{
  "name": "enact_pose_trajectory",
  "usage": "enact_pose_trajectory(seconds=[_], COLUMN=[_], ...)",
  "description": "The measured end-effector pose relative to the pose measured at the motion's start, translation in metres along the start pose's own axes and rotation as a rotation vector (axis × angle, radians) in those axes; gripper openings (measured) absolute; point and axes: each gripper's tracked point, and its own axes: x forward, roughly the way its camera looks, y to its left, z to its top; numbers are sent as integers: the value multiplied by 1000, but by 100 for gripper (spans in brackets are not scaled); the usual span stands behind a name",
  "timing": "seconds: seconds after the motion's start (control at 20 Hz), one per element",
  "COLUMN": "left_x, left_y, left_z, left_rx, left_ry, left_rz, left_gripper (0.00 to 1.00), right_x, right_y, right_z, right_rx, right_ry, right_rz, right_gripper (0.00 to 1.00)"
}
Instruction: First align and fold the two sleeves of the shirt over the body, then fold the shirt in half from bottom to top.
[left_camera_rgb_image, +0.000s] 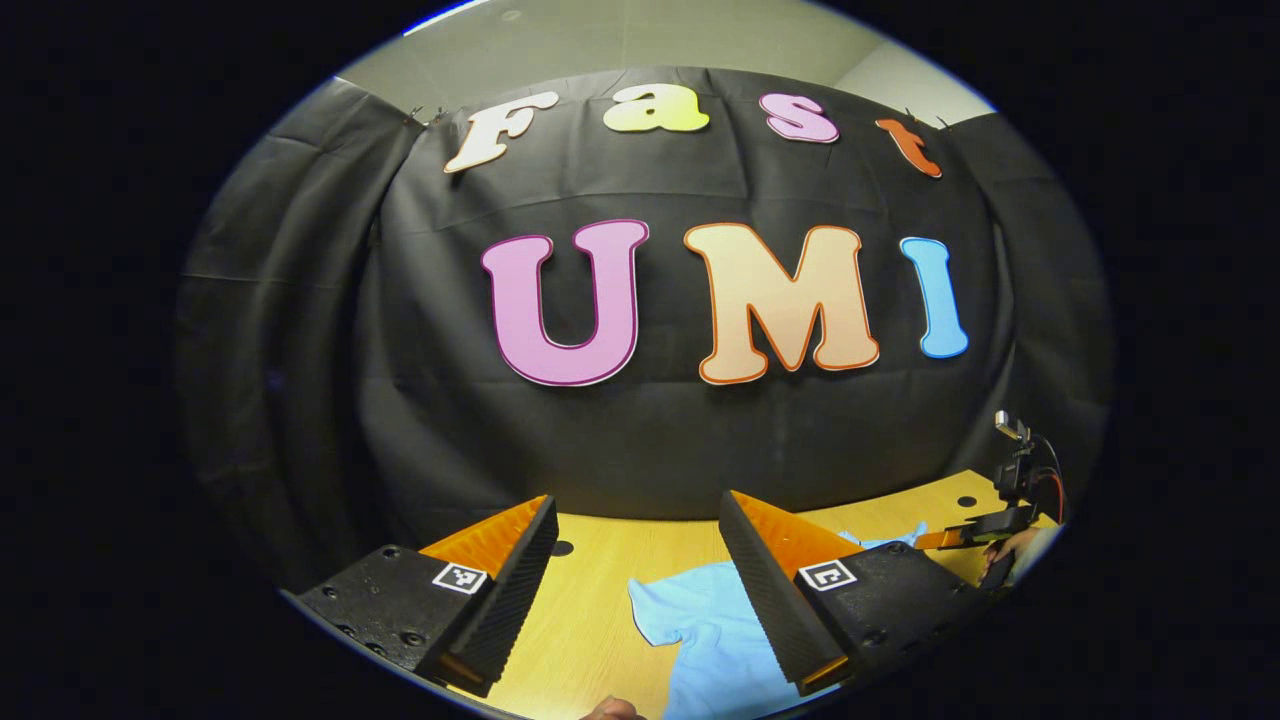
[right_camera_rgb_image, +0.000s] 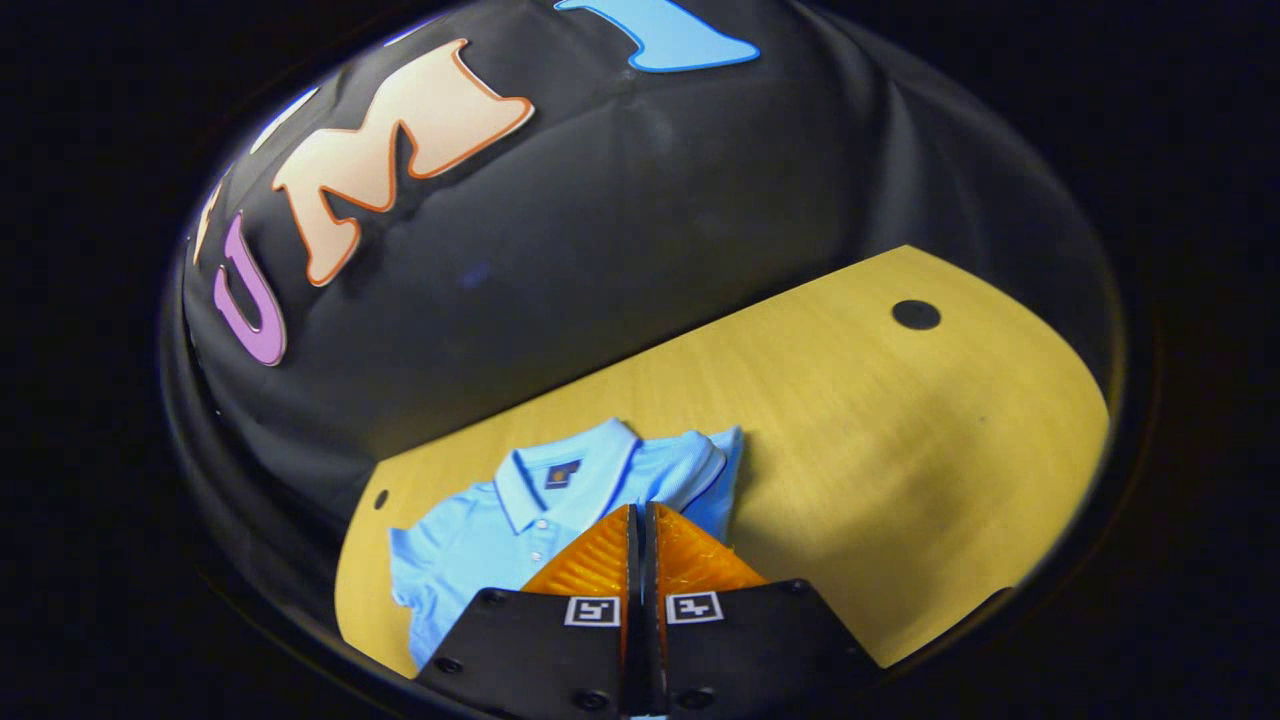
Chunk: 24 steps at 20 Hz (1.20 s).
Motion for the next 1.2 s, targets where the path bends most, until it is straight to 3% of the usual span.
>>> enact_pose_trajectory(seconds=[0.25,0.5,0.65,0.7,0.8,1.2], left_x=[2,9,18,22,31,81], left_y=[13,29,37,39,37,13], left_z=[-14,-39,-57,-63,-77,-147], left_rx=[-15,-38,-56,-62,-63,-104], left_ry=[37,92,132,139,159,293], left_rz=[16,42,57,61,50,-32], left_gripper=[97,97,98,97,97,96], right_x=[17,31,25,23,16,-43], right_y=[43,59,71,71,67,59], right_z=[-34,-64,-54,-51,-46,-34], right_rx=[50,38,41,35,1,-82], right_ry=[57,109,80,72,67,38], right_rz=[92,103,131,132,123,112], right_gripper=[3,5,60,67,94,96])
